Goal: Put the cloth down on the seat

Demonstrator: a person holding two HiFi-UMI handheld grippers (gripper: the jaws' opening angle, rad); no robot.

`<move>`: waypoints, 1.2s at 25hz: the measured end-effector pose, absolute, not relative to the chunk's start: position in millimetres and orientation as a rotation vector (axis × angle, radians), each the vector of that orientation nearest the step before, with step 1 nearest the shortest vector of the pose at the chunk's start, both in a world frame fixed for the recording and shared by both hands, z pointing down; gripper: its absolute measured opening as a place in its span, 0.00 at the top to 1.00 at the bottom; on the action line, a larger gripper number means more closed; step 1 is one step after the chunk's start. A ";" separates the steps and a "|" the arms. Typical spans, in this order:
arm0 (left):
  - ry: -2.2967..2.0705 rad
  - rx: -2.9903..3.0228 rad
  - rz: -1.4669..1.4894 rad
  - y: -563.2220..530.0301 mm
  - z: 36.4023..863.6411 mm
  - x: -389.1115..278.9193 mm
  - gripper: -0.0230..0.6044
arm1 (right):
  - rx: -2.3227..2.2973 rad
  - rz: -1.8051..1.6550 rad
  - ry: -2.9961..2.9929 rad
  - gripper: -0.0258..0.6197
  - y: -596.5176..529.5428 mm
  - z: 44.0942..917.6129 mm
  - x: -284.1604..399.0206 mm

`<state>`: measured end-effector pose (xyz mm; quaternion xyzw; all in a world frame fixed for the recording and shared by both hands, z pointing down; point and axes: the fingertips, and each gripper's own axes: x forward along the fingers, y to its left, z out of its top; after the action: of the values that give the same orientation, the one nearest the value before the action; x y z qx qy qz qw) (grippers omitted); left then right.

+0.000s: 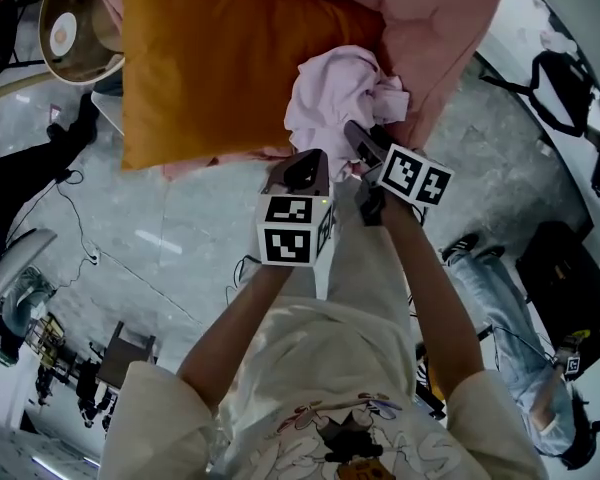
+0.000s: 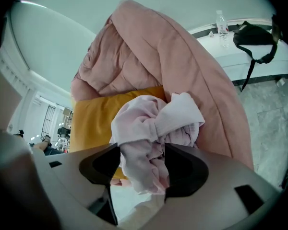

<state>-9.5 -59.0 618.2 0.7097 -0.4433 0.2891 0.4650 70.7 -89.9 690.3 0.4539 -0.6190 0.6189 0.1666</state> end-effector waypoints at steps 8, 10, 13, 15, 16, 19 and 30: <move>-1.108 1.763 0.690 -61.1 595.8 -10.0 0.96 | 1.309 1.783 -1.842 0.52 -92.7 641.1 70.6; -1.113 1.765 0.683 -62.4 590.0 -11.5 0.96 | 1.304 1.770 -1.869 0.52 -94.1 629.9 68.9; -1.129 1.770 0.677 -61.2 581.6 -14.8 0.96 | 1.301 1.721 -1.911 0.52 -94.0 614.7 69.1; -1.134 1.775 0.675 -59.5 575.0 -15.9 0.96 | 1.291 1.685 -1.941 0.52 -93.3 604.3 68.3; -1.136 1.779 0.674 -59.1 571.5 -16.2 0.96 | 1.288 1.670 -1.953 0.53 -92.8 599.6 68.0; -1.140 1.799 0.673 -59.0 559.8 -16.0 0.96 | 1.301 1.625 -1.971 0.68 -90.5 586.6 71.1; -1.151 1.846 0.631 -53.0 509.7 -4.2 0.96 | 1.282 1.586 -2.038 0.81 -76.6 531.7 79.1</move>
<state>-4.2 -53.0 509.7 0.7381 -0.4600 0.2522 0.4243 79.1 -76.6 531.7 0.4408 -0.7011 0.5455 0.1288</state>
